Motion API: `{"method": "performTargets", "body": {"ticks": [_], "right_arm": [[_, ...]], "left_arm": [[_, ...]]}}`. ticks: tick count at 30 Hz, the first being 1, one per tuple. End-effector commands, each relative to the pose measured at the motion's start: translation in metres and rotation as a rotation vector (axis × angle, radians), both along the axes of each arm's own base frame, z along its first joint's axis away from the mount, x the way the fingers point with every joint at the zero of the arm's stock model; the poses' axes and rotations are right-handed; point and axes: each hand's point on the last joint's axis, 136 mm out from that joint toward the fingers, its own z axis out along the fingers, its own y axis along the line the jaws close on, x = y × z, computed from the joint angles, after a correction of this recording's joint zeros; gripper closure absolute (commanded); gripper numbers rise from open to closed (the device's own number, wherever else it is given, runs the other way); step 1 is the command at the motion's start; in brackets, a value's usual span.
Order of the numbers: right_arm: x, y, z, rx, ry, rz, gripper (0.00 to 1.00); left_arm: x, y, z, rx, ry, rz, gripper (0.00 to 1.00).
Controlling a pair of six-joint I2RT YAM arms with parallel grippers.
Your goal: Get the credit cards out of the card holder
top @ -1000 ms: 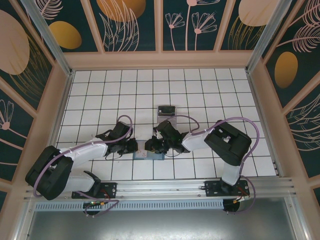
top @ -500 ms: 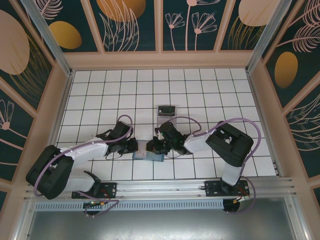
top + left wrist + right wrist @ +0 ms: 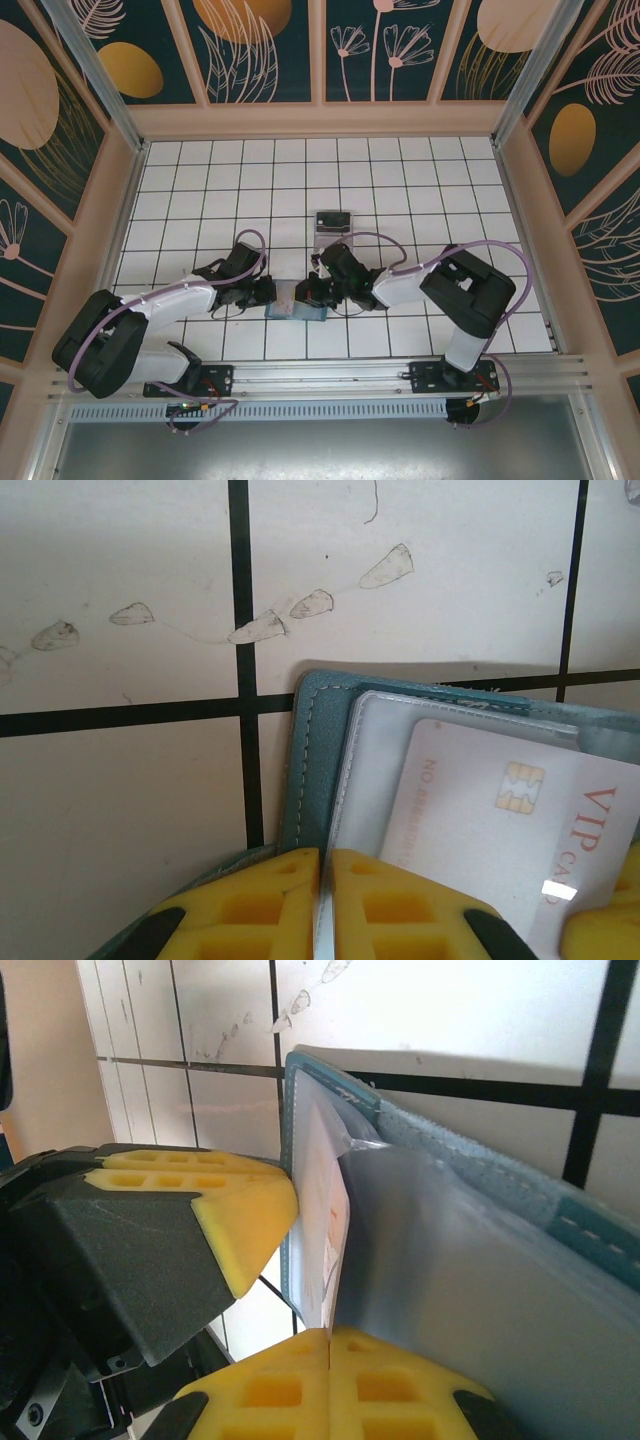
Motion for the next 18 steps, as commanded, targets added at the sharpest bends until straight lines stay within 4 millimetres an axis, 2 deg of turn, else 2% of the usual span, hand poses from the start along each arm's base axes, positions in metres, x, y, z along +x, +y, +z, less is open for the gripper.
{"method": "performTargets", "body": {"ticks": [1, 10, 18], "right_arm": [[0.002, -0.007, 0.008, -0.001, -0.023, -0.012, 0.99], [0.001, -0.020, 0.007, -0.057, -0.016, -0.015, 1.00], [0.001, -0.035, 0.010, -0.131, -0.048, -0.002, 1.00]], "left_arm": [[-0.017, 0.017, -0.023, 0.088, 0.083, -0.001, 0.87], [-0.017, 0.017, -0.021, 0.087, 0.081, -0.001, 0.87], [-0.011, 0.014, -0.010, 0.077, 0.056, 0.005, 0.87]]}}
